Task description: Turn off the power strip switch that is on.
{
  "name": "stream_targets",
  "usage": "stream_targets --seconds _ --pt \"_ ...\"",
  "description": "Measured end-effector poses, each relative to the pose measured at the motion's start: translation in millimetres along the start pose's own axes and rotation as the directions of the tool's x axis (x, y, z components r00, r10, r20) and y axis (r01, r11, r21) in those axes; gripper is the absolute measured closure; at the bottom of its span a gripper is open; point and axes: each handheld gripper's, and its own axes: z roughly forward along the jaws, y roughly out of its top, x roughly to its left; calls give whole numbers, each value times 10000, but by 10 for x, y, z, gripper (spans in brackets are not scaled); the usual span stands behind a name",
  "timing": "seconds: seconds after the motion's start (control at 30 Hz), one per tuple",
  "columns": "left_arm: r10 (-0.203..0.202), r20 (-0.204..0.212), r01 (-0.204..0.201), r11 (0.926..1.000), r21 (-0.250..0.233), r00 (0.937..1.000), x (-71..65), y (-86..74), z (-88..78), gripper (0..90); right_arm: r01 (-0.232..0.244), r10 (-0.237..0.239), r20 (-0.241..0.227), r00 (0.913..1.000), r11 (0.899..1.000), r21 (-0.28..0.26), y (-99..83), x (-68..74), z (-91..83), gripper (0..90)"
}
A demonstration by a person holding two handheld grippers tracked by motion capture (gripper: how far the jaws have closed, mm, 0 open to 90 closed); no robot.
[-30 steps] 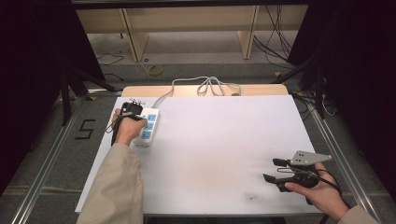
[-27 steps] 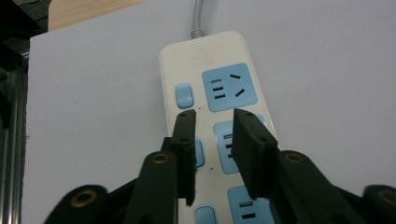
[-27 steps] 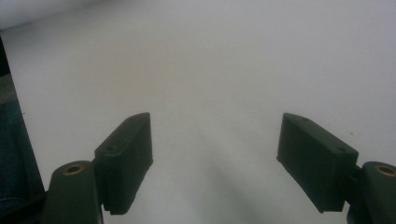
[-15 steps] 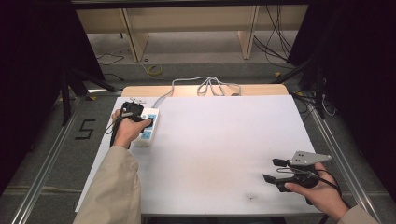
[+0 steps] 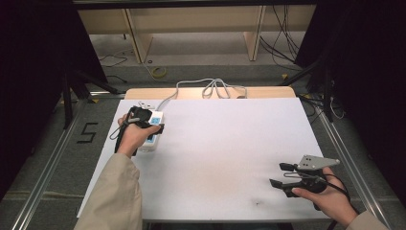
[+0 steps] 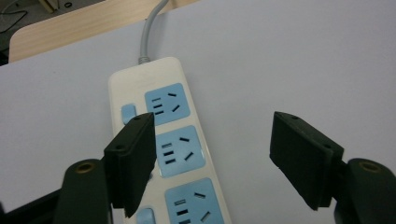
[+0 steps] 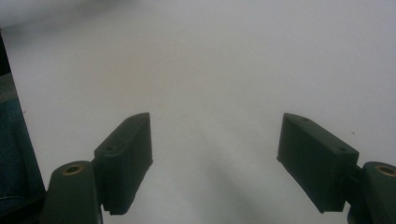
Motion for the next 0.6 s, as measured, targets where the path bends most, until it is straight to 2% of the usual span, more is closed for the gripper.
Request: stream_targets --seconds 0.17,0.37,0.6 --pt "221 254 -212 9992 -337 9994 -120 -53 -54 302 6 -6 -12 10000 10000 4 1 2 3 264" --pt "911 591 -892 9954 -348 9941 -252 -126 -90 276 -16 16 -14 10000 10000 3 0 2 3 264" --pt "1144 791 -1104 9924 -542 9903 -364 -173 -152 268 -13 13 -23 10000 10000 0 0 1 3 262"
